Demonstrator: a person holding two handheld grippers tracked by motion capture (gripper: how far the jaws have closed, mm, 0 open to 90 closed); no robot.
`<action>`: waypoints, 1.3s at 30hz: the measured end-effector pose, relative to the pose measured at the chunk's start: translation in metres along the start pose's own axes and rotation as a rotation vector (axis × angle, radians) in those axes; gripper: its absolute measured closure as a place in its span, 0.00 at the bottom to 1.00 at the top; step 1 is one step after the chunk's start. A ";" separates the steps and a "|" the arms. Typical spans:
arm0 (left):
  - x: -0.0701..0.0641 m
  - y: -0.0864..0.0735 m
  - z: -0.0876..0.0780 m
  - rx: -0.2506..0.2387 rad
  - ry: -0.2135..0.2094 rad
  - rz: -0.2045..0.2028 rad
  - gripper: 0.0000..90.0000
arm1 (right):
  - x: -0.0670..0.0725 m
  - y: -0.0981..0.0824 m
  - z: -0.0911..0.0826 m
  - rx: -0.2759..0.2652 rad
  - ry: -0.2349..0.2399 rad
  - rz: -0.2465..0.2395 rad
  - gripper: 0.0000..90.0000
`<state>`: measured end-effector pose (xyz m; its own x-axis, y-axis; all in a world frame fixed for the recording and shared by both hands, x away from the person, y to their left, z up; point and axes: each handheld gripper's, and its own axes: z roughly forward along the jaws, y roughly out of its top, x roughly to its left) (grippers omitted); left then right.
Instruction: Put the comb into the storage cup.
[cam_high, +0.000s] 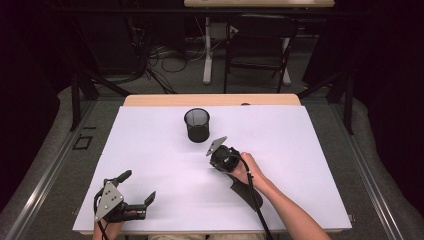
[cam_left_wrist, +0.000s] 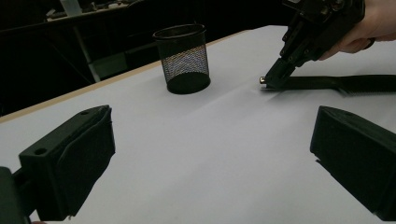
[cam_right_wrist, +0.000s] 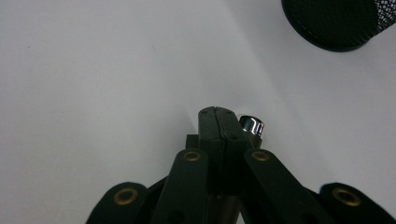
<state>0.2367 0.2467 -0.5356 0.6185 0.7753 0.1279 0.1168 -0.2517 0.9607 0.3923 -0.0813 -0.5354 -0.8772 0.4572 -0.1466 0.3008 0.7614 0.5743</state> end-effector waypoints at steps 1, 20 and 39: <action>0.000 0.000 0.000 0.000 0.000 0.002 0.00 | -0.002 0.000 0.000 0.006 -0.011 0.001 1.00; 0.000 0.000 0.000 0.002 -0.003 0.004 0.00 | -0.022 -0.011 -0.003 0.044 -0.088 0.110 1.00; 0.000 0.000 0.001 0.006 -0.002 0.007 0.00 | -0.038 -0.027 -0.009 0.069 -0.126 0.198 1.00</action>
<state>0.2373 0.2462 -0.5361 0.6211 0.7722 0.1339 0.1175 -0.2607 0.9583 0.4144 -0.1231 -0.5382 -0.7463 0.6510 -0.1389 0.4905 0.6789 0.5464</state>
